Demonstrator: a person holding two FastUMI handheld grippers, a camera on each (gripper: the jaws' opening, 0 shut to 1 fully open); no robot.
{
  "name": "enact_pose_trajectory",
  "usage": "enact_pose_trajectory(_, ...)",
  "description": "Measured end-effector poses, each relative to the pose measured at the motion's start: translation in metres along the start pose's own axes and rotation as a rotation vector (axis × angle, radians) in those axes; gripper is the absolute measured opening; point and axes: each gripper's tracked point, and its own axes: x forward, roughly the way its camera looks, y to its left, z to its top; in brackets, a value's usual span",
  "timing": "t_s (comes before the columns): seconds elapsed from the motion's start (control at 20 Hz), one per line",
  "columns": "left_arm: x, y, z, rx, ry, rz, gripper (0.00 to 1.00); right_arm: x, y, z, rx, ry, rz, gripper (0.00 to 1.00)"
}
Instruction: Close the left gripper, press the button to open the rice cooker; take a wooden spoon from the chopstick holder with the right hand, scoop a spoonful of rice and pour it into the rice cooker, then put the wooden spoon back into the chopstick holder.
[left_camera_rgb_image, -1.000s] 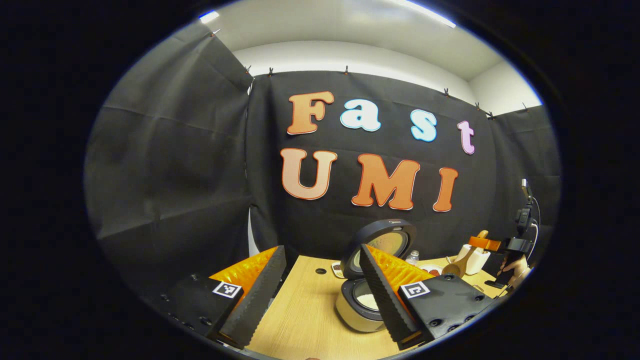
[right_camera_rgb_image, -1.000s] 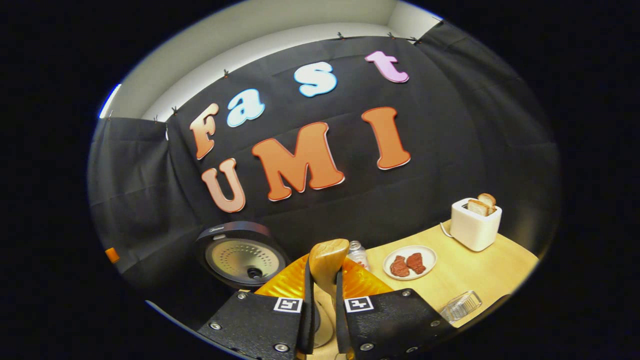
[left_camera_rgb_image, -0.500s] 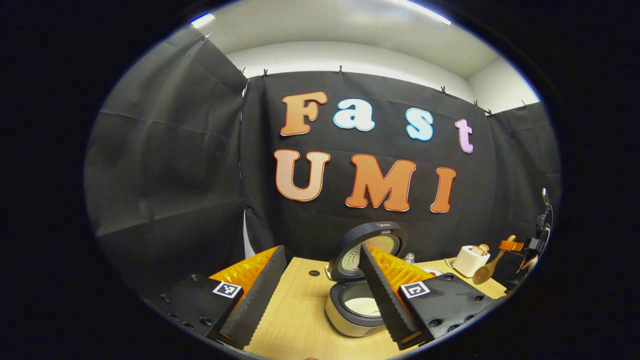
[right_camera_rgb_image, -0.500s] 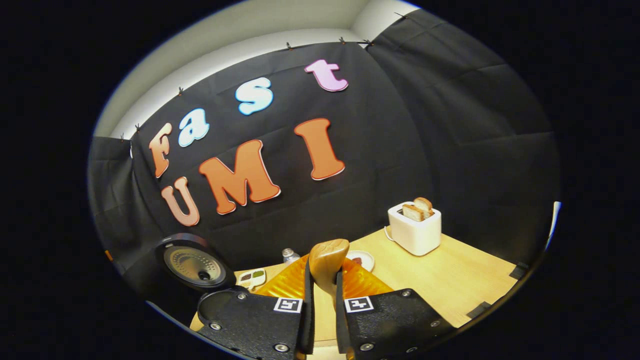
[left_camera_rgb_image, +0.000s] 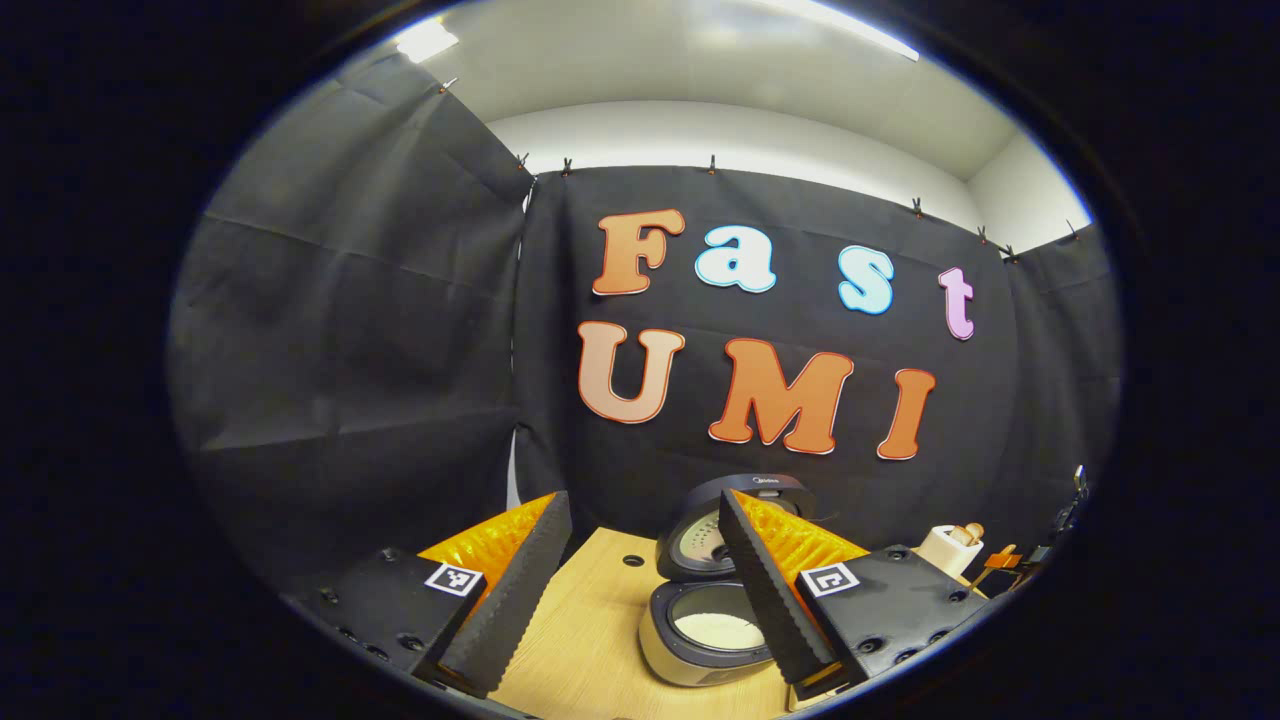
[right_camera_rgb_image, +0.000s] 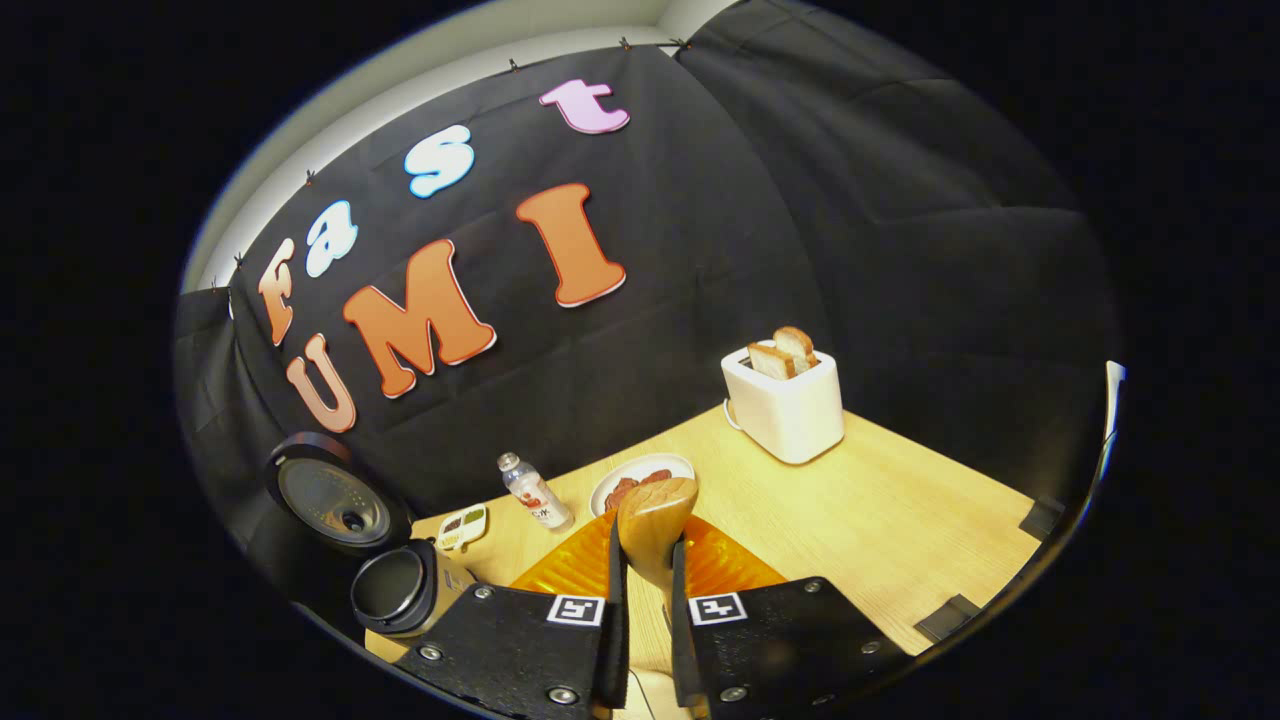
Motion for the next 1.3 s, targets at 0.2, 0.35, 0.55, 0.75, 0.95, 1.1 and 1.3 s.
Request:
enact_pose_trajectory(0.2,-0.018,-0.005,0.006,0.049,-0.002,0.041,1.0,0.022,-0.009,-0.03,0.033,0.073,0.017,0.17)
enact_pose_trajectory(0.35,-0.025,-0.004,0.006,0.077,0.0,0.082,0.99,0.033,-0.016,-0.045,0.047,0.101,0.017,0.17)
enact_pose_trajectory(0.55,-0.03,-0.008,0.0,0.097,0.023,0.098,0.99,0.041,-0.027,-0.057,0.09,0.129,0.029,0.17)
enact_pose_trajectory(0.75,-0.027,-0.022,-0.007,0.096,0.043,0.084,0.99,0.038,-0.047,-0.047,0.141,0.125,-0.001,0.23)
enact_pose_trajectory(0.95,-0.015,-0.043,-0.011,0.074,0.057,0.028,0.99,0.026,-0.073,-0.03,0.056,0.112,-0.074,0.36)
enact_pose_trajectory(1.1,-0.003,-0.053,-0.011,0.061,0.049,0.022,0.99,0.01,-0.09,-0.001,-0.016,0.074,-0.126,0.69)
enact_pose_trajectory(1.3,0.017,-0.07,-0.015,0.04,0.055,-0.007,0.99,-0.016,-0.087,0.047,-0.103,0.015,-0.153,0.93)
